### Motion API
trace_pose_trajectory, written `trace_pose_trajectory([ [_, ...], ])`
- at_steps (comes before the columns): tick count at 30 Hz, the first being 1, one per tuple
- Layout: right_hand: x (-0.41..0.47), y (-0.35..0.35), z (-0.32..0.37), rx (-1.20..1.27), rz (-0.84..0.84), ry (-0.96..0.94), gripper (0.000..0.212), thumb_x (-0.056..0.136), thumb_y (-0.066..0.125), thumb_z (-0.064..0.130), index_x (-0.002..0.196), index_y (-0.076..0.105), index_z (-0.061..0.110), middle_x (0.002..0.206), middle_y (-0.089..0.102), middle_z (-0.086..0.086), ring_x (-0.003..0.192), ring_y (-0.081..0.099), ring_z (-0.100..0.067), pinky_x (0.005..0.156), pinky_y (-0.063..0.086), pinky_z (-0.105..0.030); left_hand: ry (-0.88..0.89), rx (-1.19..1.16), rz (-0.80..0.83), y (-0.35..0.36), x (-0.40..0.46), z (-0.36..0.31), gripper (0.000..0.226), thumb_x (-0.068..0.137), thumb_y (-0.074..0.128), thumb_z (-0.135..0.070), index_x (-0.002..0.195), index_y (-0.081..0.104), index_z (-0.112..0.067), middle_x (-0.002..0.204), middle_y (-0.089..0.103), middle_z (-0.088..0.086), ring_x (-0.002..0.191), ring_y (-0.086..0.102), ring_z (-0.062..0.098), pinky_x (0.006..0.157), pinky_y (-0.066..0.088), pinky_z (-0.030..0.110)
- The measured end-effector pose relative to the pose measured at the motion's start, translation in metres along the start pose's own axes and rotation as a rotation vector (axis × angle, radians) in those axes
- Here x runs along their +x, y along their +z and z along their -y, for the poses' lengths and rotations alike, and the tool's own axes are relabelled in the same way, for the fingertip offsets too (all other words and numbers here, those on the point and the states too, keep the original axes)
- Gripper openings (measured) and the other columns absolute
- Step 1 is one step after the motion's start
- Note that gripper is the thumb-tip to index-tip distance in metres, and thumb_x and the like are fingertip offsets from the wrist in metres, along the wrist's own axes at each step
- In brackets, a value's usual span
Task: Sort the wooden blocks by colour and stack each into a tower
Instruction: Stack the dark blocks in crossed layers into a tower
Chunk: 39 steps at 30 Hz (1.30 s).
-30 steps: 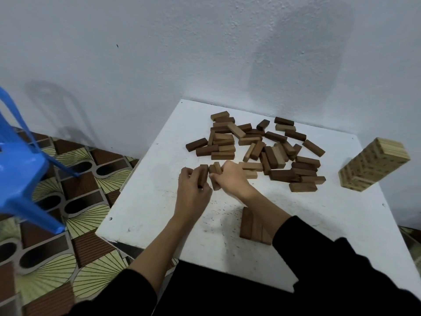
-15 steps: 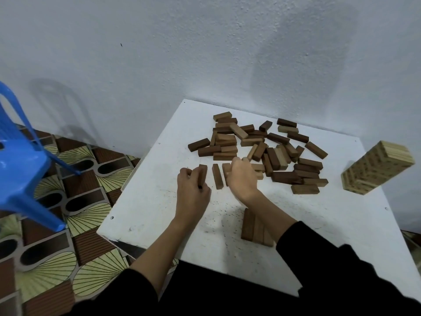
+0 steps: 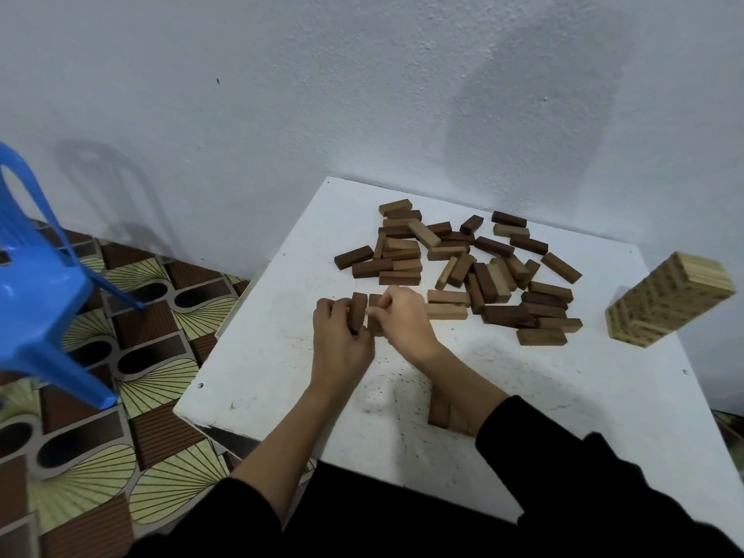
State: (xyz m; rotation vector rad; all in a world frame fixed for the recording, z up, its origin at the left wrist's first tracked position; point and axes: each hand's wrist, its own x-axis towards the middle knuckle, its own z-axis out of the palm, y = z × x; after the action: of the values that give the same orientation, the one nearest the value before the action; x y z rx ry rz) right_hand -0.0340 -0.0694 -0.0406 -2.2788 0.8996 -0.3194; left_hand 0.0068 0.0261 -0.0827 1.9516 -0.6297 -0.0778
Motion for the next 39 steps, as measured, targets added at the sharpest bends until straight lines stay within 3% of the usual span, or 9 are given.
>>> trace_pose_trajectory([
  [3, 0.003, -0.009, -0.007, -0.100, -0.081, -0.052, 0.006, 0.089, 0.053, 0.000, 0.088, 0.058, 0.002, 0.101, 0.054, -0.013, 0.091, 0.051, -0.024, 0.077, 0.045, -0.035, 0.014, -0.020, -0.034, -0.001, -0.002, -0.004, 0.024, 0.079, 0.051, -0.001, 0.100, 0.051, -0.013, 0.098, 0.037, -0.008, 0.100, 0.034, 0.011, 0.082, 0.043, 0.032],
  [7, 0.009, -0.024, -0.014, -0.207, -0.078, -0.024, 0.018, 0.088, 0.049, -0.004, 0.104, 0.058, -0.001, 0.110, 0.054, -0.017, 0.102, 0.049, -0.030, 0.081, 0.043, -0.036, 0.048, 0.008, 0.039, 0.000, -0.001, -0.004, 0.021, 0.081, 0.059, -0.019, 0.099, 0.048, -0.017, 0.093, 0.040, -0.012, 0.098, 0.032, 0.009, 0.084, 0.047, 0.041],
  [11, 0.009, -0.025, -0.009, -0.127, 0.040, 0.033, 0.022, 0.085, 0.051, -0.008, 0.102, 0.061, -0.001, 0.107, 0.057, -0.014, 0.096, 0.055, -0.026, 0.077, 0.048, -0.033, 0.095, 0.131, 0.144, 0.002, -0.002, 0.001, 0.068, 0.075, 0.073, -0.049, 0.127, 0.043, -0.016, 0.117, 0.044, 0.000, 0.107, 0.032, 0.009, 0.085, 0.045, 0.031],
  [17, 0.001, -0.022, -0.014, 0.075, 0.037, 0.087, 0.025, 0.083, 0.053, -0.010, 0.102, 0.061, 0.005, 0.088, 0.057, -0.006, 0.084, 0.057, -0.022, 0.069, 0.052, -0.032, 0.144, 0.297, 0.112, 0.006, 0.002, 0.004, 0.098, 0.061, 0.078, -0.060, 0.134, 0.039, -0.007, 0.125, 0.046, 0.009, 0.112, 0.038, 0.023, 0.090, 0.036, 0.031],
  [24, -0.012, -0.025, -0.026, 0.159, 0.161, -0.014, 0.033, 0.089, 0.041, -0.011, 0.116, 0.055, 0.002, 0.095, 0.055, -0.005, 0.089, 0.054, -0.017, 0.074, 0.047, -0.022, 0.035, 0.284, 0.151, 0.005, 0.021, -0.001, 0.096, 0.071, 0.073, -0.045, 0.144, 0.022, -0.013, 0.133, 0.040, 0.005, 0.121, 0.031, 0.022, 0.097, 0.029, 0.038],
  [27, -0.013, -0.029, -0.030, 0.071, 0.069, -0.050, 0.035, 0.087, 0.053, -0.008, 0.120, 0.054, 0.004, 0.104, 0.052, -0.003, 0.095, 0.053, -0.016, 0.084, 0.048, -0.026, 0.038, 0.131, 0.356, -0.007, 0.030, 0.003, 0.096, 0.069, 0.072, -0.025, 0.147, 0.016, -0.024, 0.127, 0.041, -0.003, 0.120, 0.034, 0.018, 0.103, 0.033, 0.038],
  [30, -0.015, -0.032, -0.028, -0.009, 0.119, -0.045, 0.053, 0.082, 0.068, 0.003, 0.130, 0.045, 0.009, 0.115, 0.048, -0.002, 0.090, 0.047, -0.010, 0.077, 0.045, -0.021, 0.091, 0.015, 0.601, -0.024, 0.038, 0.011, 0.104, 0.064, 0.075, -0.016, 0.144, 0.011, -0.038, 0.125, 0.046, -0.005, 0.119, 0.042, 0.015, 0.101, 0.043, 0.039],
  [34, -0.019, -0.026, -0.027, 0.007, 0.190, 0.010, 0.062, 0.077, 0.076, 0.015, 0.130, 0.044, 0.015, 0.114, 0.050, -0.002, 0.080, 0.050, -0.011, 0.066, 0.044, -0.016, 0.150, 0.079, 0.564, -0.035, 0.038, 0.016, 0.110, 0.065, 0.084, -0.015, 0.149, 0.013, -0.024, 0.128, 0.041, -0.007, 0.118, 0.031, 0.010, 0.095, 0.033, 0.019],
  [39, -0.021, -0.024, -0.028, 0.092, 0.169, 0.045, 0.060, 0.074, 0.077, 0.006, 0.126, 0.048, 0.012, 0.106, 0.053, -0.003, 0.073, 0.053, -0.011, 0.064, 0.049, -0.017, 0.107, 0.057, 0.541, -0.036, 0.038, 0.019, 0.108, 0.066, 0.086, -0.016, 0.148, 0.016, -0.025, 0.119, 0.046, -0.002, 0.097, 0.045, 0.005, 0.079, 0.038, 0.002],
])
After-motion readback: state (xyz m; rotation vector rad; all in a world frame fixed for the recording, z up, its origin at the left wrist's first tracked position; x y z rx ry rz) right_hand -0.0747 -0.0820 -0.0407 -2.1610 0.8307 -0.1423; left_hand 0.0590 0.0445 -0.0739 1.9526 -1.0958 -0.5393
